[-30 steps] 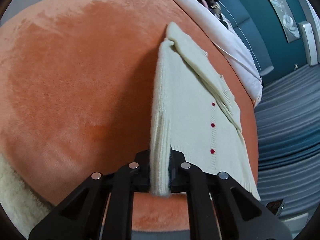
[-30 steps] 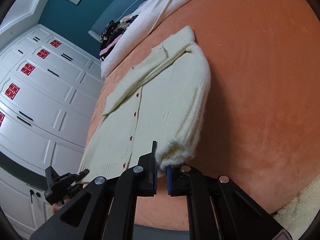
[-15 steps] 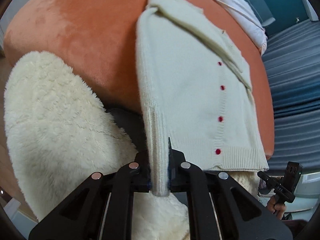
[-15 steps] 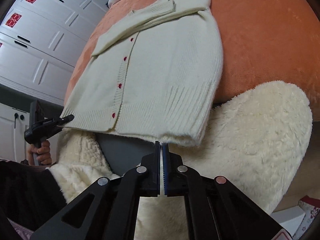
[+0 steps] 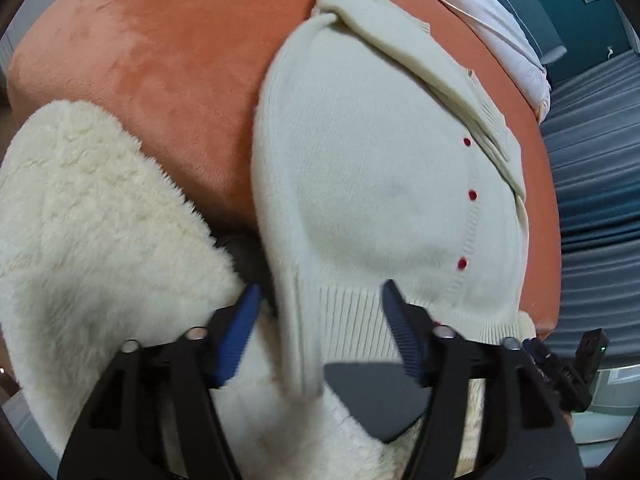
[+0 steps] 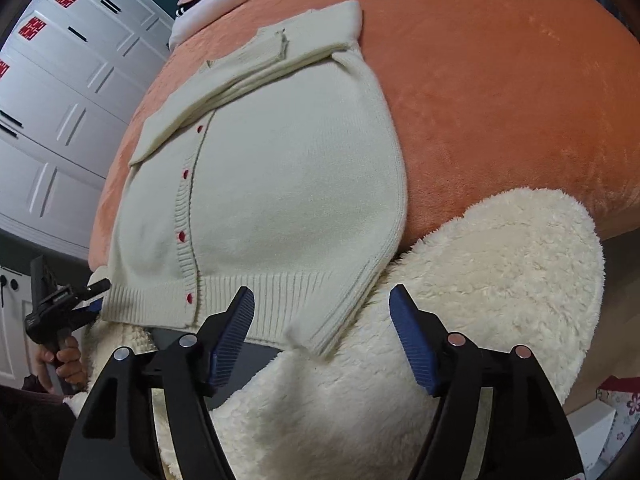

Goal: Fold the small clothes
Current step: 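Lift the hem with both tools and fold it toward the collar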

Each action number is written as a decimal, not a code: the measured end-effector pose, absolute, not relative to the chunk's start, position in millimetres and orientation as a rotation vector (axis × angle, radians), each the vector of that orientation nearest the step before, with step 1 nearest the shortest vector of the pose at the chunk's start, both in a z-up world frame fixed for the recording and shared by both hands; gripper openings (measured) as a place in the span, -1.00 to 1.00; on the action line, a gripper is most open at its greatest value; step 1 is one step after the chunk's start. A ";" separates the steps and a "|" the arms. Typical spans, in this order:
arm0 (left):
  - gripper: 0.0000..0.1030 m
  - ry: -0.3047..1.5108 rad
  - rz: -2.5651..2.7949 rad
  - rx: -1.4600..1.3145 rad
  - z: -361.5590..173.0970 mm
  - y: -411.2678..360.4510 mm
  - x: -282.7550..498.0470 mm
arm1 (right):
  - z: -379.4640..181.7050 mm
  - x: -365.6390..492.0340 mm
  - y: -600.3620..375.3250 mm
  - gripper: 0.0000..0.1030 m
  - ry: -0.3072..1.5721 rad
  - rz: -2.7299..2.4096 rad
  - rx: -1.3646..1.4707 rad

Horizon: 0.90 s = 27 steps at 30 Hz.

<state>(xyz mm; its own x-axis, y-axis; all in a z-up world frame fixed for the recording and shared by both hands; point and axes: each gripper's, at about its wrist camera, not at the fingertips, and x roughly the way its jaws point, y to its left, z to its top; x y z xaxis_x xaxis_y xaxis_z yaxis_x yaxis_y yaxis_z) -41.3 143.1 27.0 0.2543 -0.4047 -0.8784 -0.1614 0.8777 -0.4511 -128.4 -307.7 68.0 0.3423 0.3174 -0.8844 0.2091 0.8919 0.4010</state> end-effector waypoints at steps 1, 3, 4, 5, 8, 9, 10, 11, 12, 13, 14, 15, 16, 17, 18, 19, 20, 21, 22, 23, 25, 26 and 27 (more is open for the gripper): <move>0.48 1.320 -0.172 -0.505 24.6 141.4 -36.9 | 57.4 -121.9 -306.3 0.36 1.269 0.066 0.505; 0.67 1.324 -0.173 -0.491 20.4 134.4 -27.7 | 47.3 -114.4 -303.5 0.37 1.274 0.064 0.495; 0.67 1.338 -0.174 -0.476 16.6 130.7 -21.8 | 44.9 -108.4 -297.6 0.37 1.285 0.070 0.464; 0.67 1.355 -0.182 -0.465 11.6 128.3 -16.9 | 42.1 -103.5 -291.8 0.37 1.303 0.087 0.441; 0.23 1.409 -0.191 -0.456 -5.5 124.5 -11.0 | 31.6 -97.5 -277.0 -0.11 1.349 0.130 0.392; -0.22 1.433 -0.199 -0.467 -10.2 125.0 -9.7 | 28.5 -97.0 -275.3 -0.42 1.364 0.142 0.387; -0.48 1.451 -0.203 -0.489 -12.9 128.3 -10.7 | 25.4 -96.9 -275.7 -0.80 1.381 0.164 0.413; -0.88 1.455 -0.203 -0.516 -12.4 133.5 -14.4 | 26.7 -100.4 -278.7 -0.80 1.373 0.177 0.453; -0.87 1.443 -0.216 -0.551 -7.8 141.8 -18.9 | 32.0 -105.4 -281.6 -0.81 1.342 0.188 0.476; -0.88 1.424 -0.229 -0.574 -0.1 147.3 -25.3 | 39.1 -110.9 -283.3 -0.82 1.321 0.208 0.488; -0.88 1.396 -0.243 -0.584 11.4 152.3 -32.7 | 48.7 -119.3 -284.3 -0.82 1.302 0.241 0.495; -0.88 1.375 -0.257 -0.574 22.1 156.9 -40.3 | 57.5 -128.1 -284.1 -0.83 1.298 0.263 0.477; -0.88 1.366 -0.260 -0.553 31.5 159.9 -48.2 | 64.2 -135.7 -284.1 -0.84 1.306 0.268 0.444; -0.88 1.378 -0.259 -0.540 36.3 160.7 -54.0 | 69.5 -144.5 -284.5 -0.84 1.323 0.277 0.413; -0.88 1.411 -0.259 -0.539 36.4 162.5 -60.3 | 71.3 -152.2 -284.8 -0.85 1.347 0.289 0.399; -0.88 1.447 -0.259 -0.533 33.2 163.1 -66.5 | 71.6 -159.1 -284.2 -0.85 1.374 0.299 0.389; -0.88 1.482 -0.257 -0.526 28.3 163.3 -73.5 | 71.7 -165.4 -282.6 -0.85 1.395 0.301 0.370; -0.88 1.497 -0.259 -0.531 27.3 165.2 -78.8 | 72.8 -168.8 -282.6 -0.85 1.403 0.305 0.375; -0.88 1.499 -0.263 -0.534 30.6 165.3 -81.9 | 74.8 -171.2 -283.8 -0.85 1.403 0.311 0.398; -0.88 1.496 -0.266 -0.550 38.7 167.9 -82.8 | 79.4 -172.1 -285.2 -0.85 1.396 0.323 0.433; -0.88 1.443 -0.305 -0.624 65.1 172.1 -76.2 | 100.0 -167.7 -288.7 -0.84 1.331 0.373 0.507; -0.88 1.393 -0.327 -0.649 83.6 173.3 -65.8 | 118.6 -160.5 -291.9 -0.84 1.264 0.404 0.530; -0.88 1.336 -0.345 -0.658 100.9 174.8 -53.1 | 137.8 -150.5 -296.6 -0.84 1.187 0.420 0.540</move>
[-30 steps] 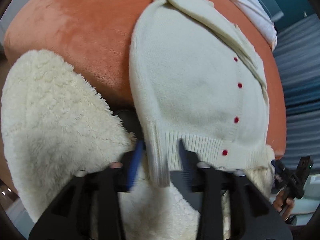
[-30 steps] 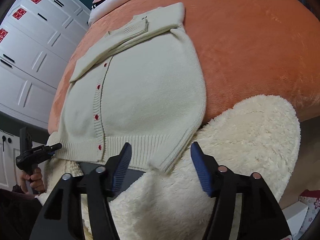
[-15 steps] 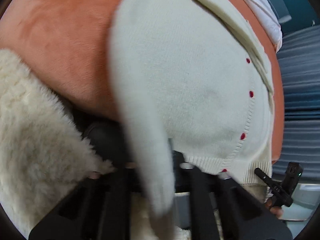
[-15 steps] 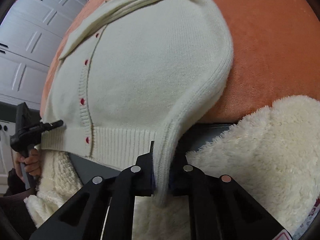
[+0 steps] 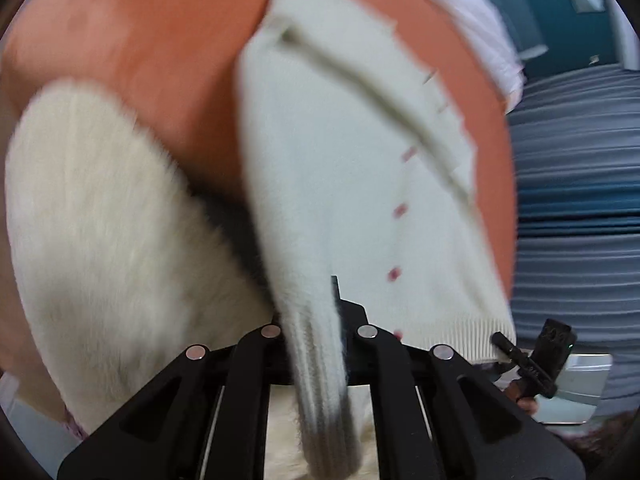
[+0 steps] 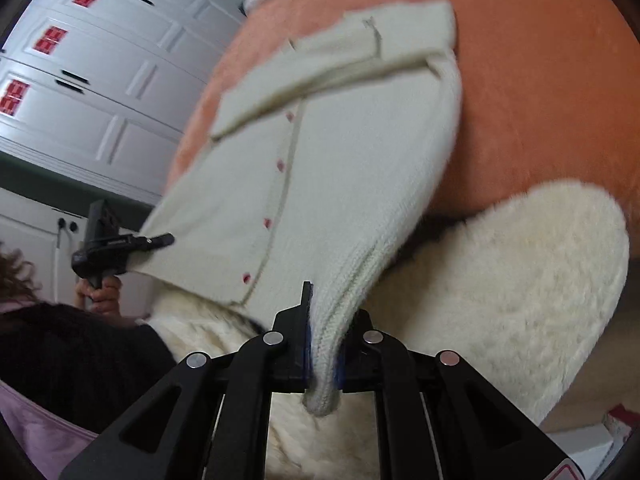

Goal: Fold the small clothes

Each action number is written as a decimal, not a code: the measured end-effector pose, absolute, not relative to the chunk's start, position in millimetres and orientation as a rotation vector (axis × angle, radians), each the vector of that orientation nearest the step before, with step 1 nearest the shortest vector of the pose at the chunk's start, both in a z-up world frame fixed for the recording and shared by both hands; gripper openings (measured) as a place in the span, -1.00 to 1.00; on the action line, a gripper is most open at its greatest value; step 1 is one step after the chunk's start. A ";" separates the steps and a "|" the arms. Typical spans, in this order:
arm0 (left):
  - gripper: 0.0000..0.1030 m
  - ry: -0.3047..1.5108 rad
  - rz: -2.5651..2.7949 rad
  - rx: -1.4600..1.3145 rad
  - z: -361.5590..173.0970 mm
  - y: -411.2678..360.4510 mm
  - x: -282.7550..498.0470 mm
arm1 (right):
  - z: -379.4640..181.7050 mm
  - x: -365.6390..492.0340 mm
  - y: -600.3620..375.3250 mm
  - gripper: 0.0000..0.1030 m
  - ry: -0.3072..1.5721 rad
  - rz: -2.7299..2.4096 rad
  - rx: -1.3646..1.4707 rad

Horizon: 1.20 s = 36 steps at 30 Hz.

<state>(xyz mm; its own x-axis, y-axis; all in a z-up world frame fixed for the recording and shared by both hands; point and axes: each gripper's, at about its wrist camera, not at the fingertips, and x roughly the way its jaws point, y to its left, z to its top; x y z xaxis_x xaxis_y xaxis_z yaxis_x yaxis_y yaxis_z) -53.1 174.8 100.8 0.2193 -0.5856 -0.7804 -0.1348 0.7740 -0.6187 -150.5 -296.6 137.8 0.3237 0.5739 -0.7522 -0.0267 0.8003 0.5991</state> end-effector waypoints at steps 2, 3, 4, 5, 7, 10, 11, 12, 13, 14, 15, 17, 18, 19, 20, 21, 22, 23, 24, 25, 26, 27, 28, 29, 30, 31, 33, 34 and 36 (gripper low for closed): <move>-0.87 1.208 -0.368 -0.646 134.0 178.5 -15.9 | 170.6 -122.4 -311.9 -0.83 1.038 0.425 0.561; -0.86 1.135 -0.381 -0.635 147.8 179.3 9.9 | 183.2 -101.3 -322.5 -0.83 0.950 0.422 0.581; -0.82 1.084 -0.366 -0.624 154.9 182.6 34.5 | 188.7 -80.2 -333.1 -0.82 0.879 0.410 0.615; -0.76 1.033 -0.345 -0.636 157.6 184.1 61.3 | 187.8 -56.6 -344.7 -0.81 0.815 0.390 0.668; -0.35 0.963 -0.312 -0.651 150.3 173.1 106.1 | 174.0 -12.0 -364.3 -0.49 0.733 0.329 0.747; 0.61 0.911 -0.109 -0.566 131.4 162.4 143.4 | 144.4 35.1 -371.8 0.05 0.701 0.082 0.722; 0.61 0.908 -0.085 -0.556 125.2 162.1 150.1 | 137.6 43.1 -367.8 0.05 0.694 0.031 0.738; 0.62 0.926 -0.097 -0.567 118.4 165.1 154.0 | 131.4 44.3 -367.0 0.05 0.689 0.004 0.765; 0.62 0.938 -0.101 -0.585 113.1 168.2 154.3 | 126.1 42.1 -365.5 0.16 0.669 0.010 0.796; 0.69 0.936 -0.109 -0.599 108.9 170.5 152.1 | 122.6 39.3 -365.5 0.34 0.653 0.018 0.812; 0.79 0.932 -0.111 -0.596 105.5 171.5 151.8 | 119.6 35.4 -366.9 0.37 0.648 0.004 0.806; 0.80 0.940 -0.105 -0.553 98.9 175.1 156.2 | 109.9 39.0 -360.1 0.39 0.686 -0.024 0.743; 0.80 0.954 -0.093 -0.517 95.2 169.8 162.9 | 105.3 44.9 -357.2 0.39 0.722 -0.034 0.708; 0.80 0.965 -0.081 -0.491 90.8 167.2 170.5 | 102.8 49.6 -353.6 0.39 0.753 -0.050 0.680; 0.80 0.973 -0.084 -0.476 84.7 165.6 179.5 | 97.9 56.9 -351.7 0.39 0.778 -0.068 0.655; 0.80 0.983 -0.089 -0.462 77.7 160.4 189.5 | 96.0 62.0 -347.8 0.39 0.789 -0.079 0.635; 0.79 0.999 -0.089 -0.449 72.5 154.7 194.7 | 93.6 70.5 -345.6 0.42 0.797 -0.087 0.608; 0.79 1.018 -0.097 -0.441 66.5 147.9 199.5 | 89.7 78.4 -346.1 0.44 0.811 -0.096 0.585; 0.78 1.042 -0.103 -0.437 60.4 141.6 206.4 | 84.1 86.6 -343.9 0.44 0.831 -0.110 0.561; 0.73 1.063 -0.106 -0.434 53.8 137.4 215.2 | 79.1 98.7 -344.1 0.44 0.853 -0.121 0.542; 0.51 1.079 -0.116 -0.432 49.1 133.0 221.5 | 73.5 108.9 -343.6 0.44 0.875 -0.134 0.528; 0.11 1.104 -0.140 -0.423 43.5 128.0 228.7 | 67.2 117.4 -342.9 0.44 0.895 -0.135 0.521; -0.13 1.132 -0.140 -0.402 38.8 123.2 234.2 | 60.3 125.9 -341.4 0.32 0.917 -0.126 0.518; -0.69 1.149 -0.125 -0.381 35.7 120.6 238.8 | 55.0 133.7 -339.6 -0.20 0.938 -0.099 0.518; -0.86 1.144 -0.117 -0.376 37.5 120.3 240.2 | 52.3 139.9 -337.2 -0.61 0.965 -0.064 0.511; -0.86 1.117 -0.123 -0.390 44.3 122.2 240.1 | 51.8 146.8 -334.1 -0.82 0.992 -0.042 0.491; -0.87 1.029 -0.166 -0.426 72.6 128.8 235.5 | 76.7 144.5 -334.4 -0.84 0.904 0.003 0.498; -0.87 0.995 -0.185 -0.447 86.4 133.0 233.6 | 97.1 138.4 -338.2 -0.85 0.833 0.024 0.515; -0.86 0.956 -0.189 -0.467 102.0 139.6 231.6 | 127.1 124.0 -347.5 -0.85 0.719 0.033 0.542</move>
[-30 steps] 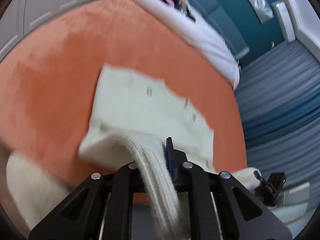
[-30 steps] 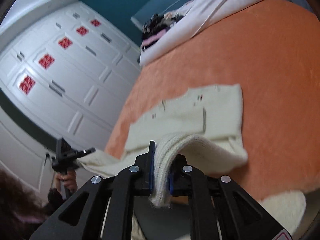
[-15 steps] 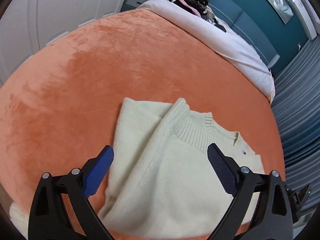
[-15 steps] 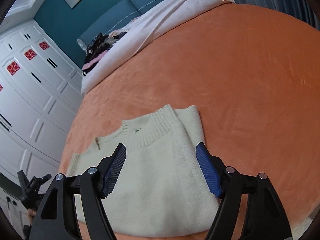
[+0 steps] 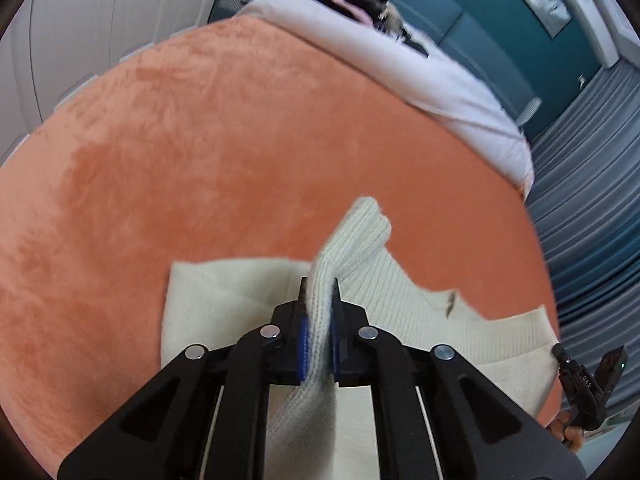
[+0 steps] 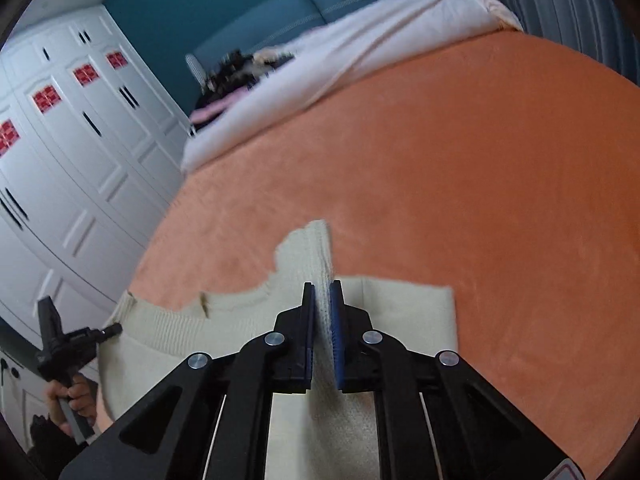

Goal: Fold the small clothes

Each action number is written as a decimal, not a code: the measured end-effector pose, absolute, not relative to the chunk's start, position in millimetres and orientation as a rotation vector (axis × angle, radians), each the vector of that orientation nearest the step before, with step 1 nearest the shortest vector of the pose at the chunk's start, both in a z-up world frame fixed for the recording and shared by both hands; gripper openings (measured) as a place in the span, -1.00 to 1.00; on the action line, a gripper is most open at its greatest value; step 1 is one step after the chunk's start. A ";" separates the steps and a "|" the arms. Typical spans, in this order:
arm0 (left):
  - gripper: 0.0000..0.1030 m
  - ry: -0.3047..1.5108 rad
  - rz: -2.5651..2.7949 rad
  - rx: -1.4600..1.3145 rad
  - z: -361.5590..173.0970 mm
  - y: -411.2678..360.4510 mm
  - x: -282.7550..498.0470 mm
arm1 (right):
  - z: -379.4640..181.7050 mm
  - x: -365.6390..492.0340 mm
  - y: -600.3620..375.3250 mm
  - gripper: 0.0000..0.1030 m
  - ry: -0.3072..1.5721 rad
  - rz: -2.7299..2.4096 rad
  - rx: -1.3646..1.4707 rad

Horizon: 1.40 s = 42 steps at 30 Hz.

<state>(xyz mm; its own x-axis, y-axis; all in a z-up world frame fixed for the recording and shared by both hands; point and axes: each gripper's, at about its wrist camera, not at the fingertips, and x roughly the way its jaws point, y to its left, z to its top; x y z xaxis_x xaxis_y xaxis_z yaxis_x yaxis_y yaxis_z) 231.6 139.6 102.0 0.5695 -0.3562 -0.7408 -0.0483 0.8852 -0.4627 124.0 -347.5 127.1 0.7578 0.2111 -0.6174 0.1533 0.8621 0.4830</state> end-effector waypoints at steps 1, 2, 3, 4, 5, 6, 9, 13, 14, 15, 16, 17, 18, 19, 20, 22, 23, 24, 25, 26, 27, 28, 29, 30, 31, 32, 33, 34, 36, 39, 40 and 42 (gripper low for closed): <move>-0.86 0.956 -0.166 -0.446 100.8 140.3 233.4 | 133.1 119.8 -352.6 -0.85 0.683 0.019 0.542; -0.86 0.978 -0.143 -0.411 92.0 139.1 237.9 | 129.5 119.5 -358.2 -0.85 0.682 -0.010 0.531; -0.84 1.022 -0.119 -0.377 74.4 137.8 244.1 | 114.7 125.1 -362.3 -0.85 0.726 -0.041 0.519; -0.84 1.083 -0.106 -0.378 50.4 138.1 249.6 | 88.2 134.8 -365.8 -0.85 0.810 -0.075 0.507; -0.83 1.148 -0.085 -0.387 29.6 138.7 253.5 | 60.5 142.9 -368.1 -0.85 0.902 -0.097 0.514; -0.81 1.178 -0.068 -0.407 12.5 140.5 253.4 | 30.2 149.5 -369.1 -0.86 1.006 -0.123 0.520; -0.70 1.094 -0.063 -0.425 21.9 143.2 240.5 | 29.3 139.4 -368.1 -0.81 0.978 -0.149 0.539; -0.28 0.976 0.007 -0.318 69.6 135.4 209.1 | 84.3 109.2 -349.1 -0.68 0.838 -0.155 0.484; -0.10 0.932 0.005 -0.293 84.5 126.8 195.2 | 95.0 104.7 -333.1 -0.67 0.820 -0.127 0.446; 0.07 0.905 -0.004 -0.286 93.2 118.3 187.0 | 100.3 99.2 -315.5 -0.67 0.817 -0.080 0.432; 0.13 0.892 -0.033 -0.293 98.8 105.4 173.5 | 100.3 96.2 -293.4 -0.67 0.829 -0.026 0.426; 0.16 0.895 -0.073 -0.305 100.3 91.4 163.6 | 97.2 94.3 -266.6 -0.67 0.849 0.039 0.422; 0.16 0.912 -0.112 -0.313 97.4 75.6 153.7 | 92.0 95.4 -236.5 -0.67 0.877 0.112 0.417; 0.16 0.937 -0.141 -0.311 91.9 63.4 147.4 | 83.5 94.6 -203.4 -0.67 0.907 0.182 0.399; 0.16 0.969 -0.164 -0.294 82.4 49.2 139.7 | 75.2 92.2 -172.2 -0.67 0.933 0.248 0.370; 0.16 1.017 -0.145 -0.221 66.3 38.9 129.4 | 59.6 85.2 -131.4 -0.76 0.965 0.316 0.300; 0.16 1.037 -0.120 -0.191 57.7 42.1 125.8 | 53.6 82.0 -123.5 -0.88 0.981 0.311 0.270; 0.14 1.054 -0.084 -0.173 48.8 53.0 121.5 | 48.8 78.0 -127.6 -0.98 0.984 0.299 0.262; 0.12 1.054 -0.062 -0.180 43.4 66.0 116.3 | 45.8 73.7 -140.9 -0.99 0.983 0.286 0.275; 0.06 1.047 -0.056 -0.200 40.6 82.8 111.1 | 42.3 68.7 -162.2 -0.96 0.989 0.220 0.289; -0.11 1.047 -0.061 -0.225 38.2 100.5 105.5 | 38.4 57.8 -186.6 -0.95 0.999 0.126 0.299; -0.19 1.050 -0.077 -0.246 36.3 115.5 99.2 | 33.2 47.3 -215.2 -0.97 1.006 0.049 0.333; -0.35 1.053 -0.096 -0.258 34.0 127.6 95.4 | 25.8 33.7 -252.1 -1.00 1.014 -0.027 0.387; -0.44 1.055 -0.104 -0.254 32.1 135.2 90.9 | 19.6 20.2 -282.9 -1.00 1.022 -0.096 0.430; -0.46 1.051 -0.103 -0.246 31.3 138.0 86.7 | 14.4 6.4 -307.4 -1.00 1.015 -0.125 0.481; -0.46 1.040 -0.099 -0.241 30.7 138.8 83.1 | 12.1 -7.3 -324.9 -1.00 1.003 -0.124 0.529; -0.46 1.027 -0.089 -0.239 30.4 139.5 82.1 | 12.3 -16.7 -331.7 -1.00 1.001 -0.118 0.548; -0.46 1.021 -0.070 -0.232 30.5 136.5 81.0 | 15.1 -19.6 -329.8 -1.00 1.005 -0.112 0.541; -0.34 1.019 -0.036 -0.237 37.0 127.4 78.7 | 25.3 -20.7 -318.9 -0.99 1.003 -0.121 0.488; 0.29 0.967 -0.023 -0.295 55.8 124.4 81.9 | 44.3 -8.5 -316.6 -0.61 0.933 -0.139 0.476; 0.32 0.942 -0.011 -0.290 62.2 124.1 83.8 | 48.8 -1.3 -321.9 -0.27 0.909 -0.146 0.491; 0.35 0.946 0.008 -0.265 64.9 124.9 94.2 | 53.1 17.8 -328.5 0.07 0.870 -0.174 0.500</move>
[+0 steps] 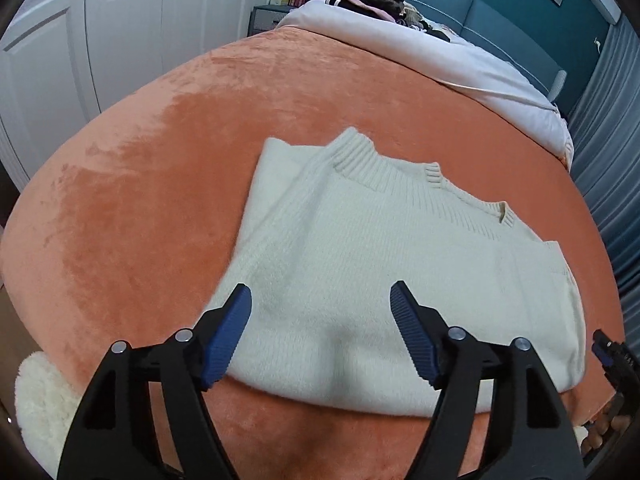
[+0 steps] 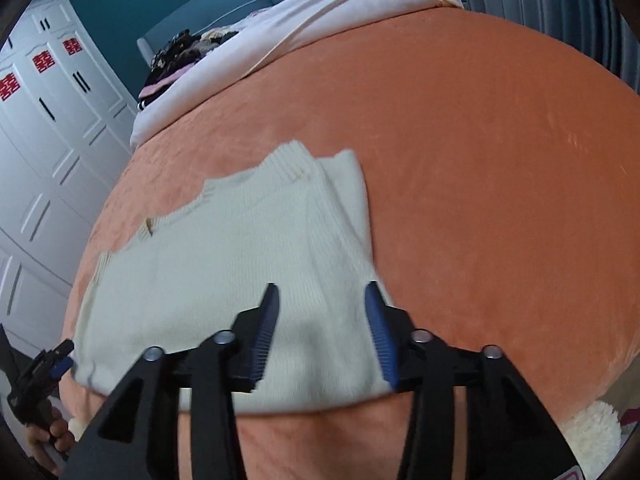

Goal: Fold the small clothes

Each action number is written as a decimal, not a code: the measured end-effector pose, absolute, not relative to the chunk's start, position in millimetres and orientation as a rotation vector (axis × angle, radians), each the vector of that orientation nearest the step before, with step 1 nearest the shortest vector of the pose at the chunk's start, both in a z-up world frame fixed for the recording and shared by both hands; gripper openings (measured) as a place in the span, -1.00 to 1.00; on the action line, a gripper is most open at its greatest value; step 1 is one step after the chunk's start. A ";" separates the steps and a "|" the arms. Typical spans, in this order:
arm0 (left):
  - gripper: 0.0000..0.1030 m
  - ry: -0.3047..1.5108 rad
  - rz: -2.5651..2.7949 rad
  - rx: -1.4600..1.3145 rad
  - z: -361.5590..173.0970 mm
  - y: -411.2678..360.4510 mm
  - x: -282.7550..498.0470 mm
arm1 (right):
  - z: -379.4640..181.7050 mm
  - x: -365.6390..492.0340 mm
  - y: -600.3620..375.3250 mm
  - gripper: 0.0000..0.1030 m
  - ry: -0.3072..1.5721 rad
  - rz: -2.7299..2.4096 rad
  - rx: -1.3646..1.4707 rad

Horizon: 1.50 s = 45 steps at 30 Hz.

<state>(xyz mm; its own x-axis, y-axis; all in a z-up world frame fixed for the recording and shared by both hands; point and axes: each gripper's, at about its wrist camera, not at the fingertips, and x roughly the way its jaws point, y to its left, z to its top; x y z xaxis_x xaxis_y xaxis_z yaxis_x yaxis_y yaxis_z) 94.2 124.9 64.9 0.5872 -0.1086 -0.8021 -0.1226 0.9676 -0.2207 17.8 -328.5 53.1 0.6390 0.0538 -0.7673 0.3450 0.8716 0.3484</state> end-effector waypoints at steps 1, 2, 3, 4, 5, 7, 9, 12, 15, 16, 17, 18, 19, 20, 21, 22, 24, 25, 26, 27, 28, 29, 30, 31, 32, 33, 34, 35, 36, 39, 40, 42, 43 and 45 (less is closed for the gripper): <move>0.35 0.966 0.014 -0.265 60.8 126.8 100.2 | 53.9 30.9 -331.2 0.19 0.864 -0.183 0.493; 0.35 0.987 0.020 -0.269 54.7 129.7 105.2 | 51.2 40.8 -336.2 0.20 0.879 -0.192 0.489; 0.35 1.008 0.031 -0.270 47.5 132.7 109.4 | 44.4 50.2 -339.5 0.20 0.906 -0.203 0.490; 0.34 1.016 0.038 -0.263 42.3 134.2 111.8 | 39.2 56.7 -342.1 0.06 0.932 -0.195 0.495; 0.34 1.013 0.043 -0.246 40.8 132.9 111.8 | 33.4 64.8 -342.3 -0.70 0.963 -0.171 0.498; 0.34 1.011 0.049 -0.204 40.4 127.8 110.7 | 36.9 63.2 -348.6 -0.83 0.954 -0.144 0.518; 0.34 1.007 0.052 -0.182 37.9 126.1 109.4 | 50.4 49.4 -358.2 -0.84 0.864 -0.137 0.578; 0.36 1.003 0.065 -0.152 32.1 122.8 109.7 | 22.0 50.5 -364.4 -0.84 0.951 -0.175 0.567; 0.41 1.004 0.083 -0.115 30.4 116.7 111.7 | 10.4 55.9 -358.2 -0.70 0.990 -0.197 0.504; 0.41 1.006 0.085 -0.117 31.4 117.2 112.3 | 18.6 56.0 -357.5 -0.69 0.989 -0.212 0.510; 0.41 1.008 0.083 -0.128 33.1 118.5 112.0 | 27.0 54.9 -355.7 -0.69 0.975 -0.220 0.517; 0.41 1.006 0.077 -0.145 37.0 120.1 110.4 | 36.7 52.6 -351.4 -0.68 0.956 -0.236 0.505; 0.40 0.999 0.073 -0.162 41.7 121.2 108.8 | 50.2 47.8 -344.1 -0.62 0.923 -0.252 0.470; 0.39 0.994 0.074 -0.180 47.2 120.9 106.0 | 60.6 43.8 -336.1 -0.53 0.888 -0.248 0.444; 0.39 0.982 0.074 -0.194 54.4 120.0 104.5 | 70.7 41.3 -326.7 -0.53 0.855 -0.227 0.427; 0.39 0.960 0.070 -0.202 62.2 117.4 104.8 | 78.1 40.4 -316.7 -0.53 0.839 -0.193 0.412; 0.39 0.933 0.045 -0.192 74.4 107.9 115.3 | 87.8 49.7 -292.3 -0.53 0.838 -0.122 0.365; 0.39 0.930 0.035 -0.181 79.2 101.9 124.8 | 90.5 58.5 -281.2 -0.53 0.845 -0.090 0.347; 0.39 0.932 0.029 -0.173 84.3 96.3 138.2 | 92.0 70.1 -272.4 -0.53 0.848 -0.064 0.339; 0.40 0.931 0.020 -0.173 88.2 92.5 150.6 | 94.1 82.8 -267.0 -0.53 0.845 -0.050 0.338; 0.40 0.930 0.016 -0.174 90.9 89.6 164.6 | 96.5 96.4 -265.0 -0.53 0.842 -0.043 0.340; 0.42 0.935 0.025 -0.170 91.8 88.3 178.5 | 97.0 107.7 -266.3 -0.53 0.844 -0.041 0.347; 0.43 0.952 0.031 -0.168 89.5 88.7 195.0 | 97.3 118.5 -269.3 -0.50 0.846 -0.052 0.356; 0.43 0.968 0.032 -0.175 85.7 90.9 207.3 | 96.8 131.8 -275.9 -0.35 0.845 -0.073 0.364; 0.43 0.985 0.043 -0.188 79.3 95.7 218.8 | 95.0 136.1 -282.9 -0.03 0.847 -0.100 0.367; 0.43 1.011 0.060 -0.206 70.4 102.1 229.8 | 93.5 142.3 -289.8 0.09 0.851 -0.134 0.366; 0.42 1.035 0.073 -0.224 60.9 108.4 238.3 | 87.7 150.5 -299.8 0.22 0.859 -0.172 0.364; 0.28 1.056 0.084 -0.241 50.9 115.1 246.0 | 81.6 154.4 -306.7 0.25 0.875 -0.201 0.362; 0.06 1.079 0.095 -0.251 39.6 120.9 252.0 | 72.7 161.2 -314.5 0.26 0.900 -0.228 0.359; -0.01 1.064 0.098 -0.276 22.3 128.7 253.6 | 41.3 178.2 -330.9 0.29 0.982 -0.255 0.375; -0.01 1.049 0.099 -0.259 22.0 126.5 252.4 | 30.8 182.4 -332.4 0.17 1.013 -0.237 0.388; -0.03 1.032 0.101 -0.221 21.2 122.9 252.7 | 23.4 185.6 -330.6 -0.67 1.020 -0.146 0.428; -0.03 1.027 0.097 -0.216 20.2 123.5 253.0 | 30.3 182.9 -330.0 -0.77 0.989 -0.142 0.435; -0.02 1.017 0.084 -0.237 17.5 128.6 253.2 | 42.9 174.5 -335.7 -0.78 0.912 -0.156 0.446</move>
<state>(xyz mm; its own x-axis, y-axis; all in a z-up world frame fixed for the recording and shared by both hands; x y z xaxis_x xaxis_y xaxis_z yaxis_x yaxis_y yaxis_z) 253.2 128.6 17.5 0.5251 -0.0406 -0.8501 -0.1791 0.9712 -0.1570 174.5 -335.7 42.9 0.6079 0.0557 -0.7920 0.3164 0.8979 0.3060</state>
